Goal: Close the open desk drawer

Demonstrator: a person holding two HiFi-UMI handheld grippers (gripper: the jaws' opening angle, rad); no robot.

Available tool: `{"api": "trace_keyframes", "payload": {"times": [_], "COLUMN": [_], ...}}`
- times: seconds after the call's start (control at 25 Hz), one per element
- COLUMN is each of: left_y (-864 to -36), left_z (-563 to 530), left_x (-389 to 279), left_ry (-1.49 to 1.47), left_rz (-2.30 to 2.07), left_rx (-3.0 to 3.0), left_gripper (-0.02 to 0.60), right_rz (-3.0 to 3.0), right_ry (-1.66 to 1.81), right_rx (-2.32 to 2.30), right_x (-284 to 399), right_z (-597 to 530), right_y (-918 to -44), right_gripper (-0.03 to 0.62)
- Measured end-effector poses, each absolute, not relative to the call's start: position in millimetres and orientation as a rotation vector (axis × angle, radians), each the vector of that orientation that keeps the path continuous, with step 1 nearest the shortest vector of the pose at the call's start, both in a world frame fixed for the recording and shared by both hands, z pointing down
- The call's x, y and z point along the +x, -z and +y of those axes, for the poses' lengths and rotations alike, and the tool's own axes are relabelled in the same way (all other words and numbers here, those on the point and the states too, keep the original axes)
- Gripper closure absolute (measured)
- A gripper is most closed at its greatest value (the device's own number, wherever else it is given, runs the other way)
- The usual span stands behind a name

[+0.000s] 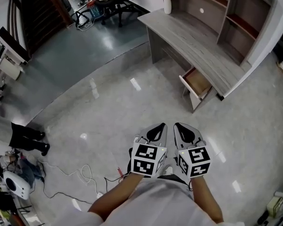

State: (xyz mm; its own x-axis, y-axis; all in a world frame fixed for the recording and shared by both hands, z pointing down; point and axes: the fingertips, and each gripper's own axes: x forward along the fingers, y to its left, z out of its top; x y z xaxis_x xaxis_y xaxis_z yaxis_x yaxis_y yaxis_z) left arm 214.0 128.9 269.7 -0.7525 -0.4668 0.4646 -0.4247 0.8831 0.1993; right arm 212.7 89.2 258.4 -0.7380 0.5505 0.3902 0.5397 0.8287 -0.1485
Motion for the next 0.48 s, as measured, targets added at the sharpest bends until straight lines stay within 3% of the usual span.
{"api": "trace_keyframes", "payload": {"times": [0.48], "left_y": [-271.0], "left_z": [184.7], "left_x": [86.6], "left_ry": [0.052], "left_rz": [-2.465], "left_rx": [0.886], "left_gripper": [0.578], "right_rz": [-2.632], "right_ry": [-0.069], "right_rx": [-0.594], "right_x": [89.5], "right_z": [154.9], "right_y": [-264.4], "right_gripper": [0.592]}}
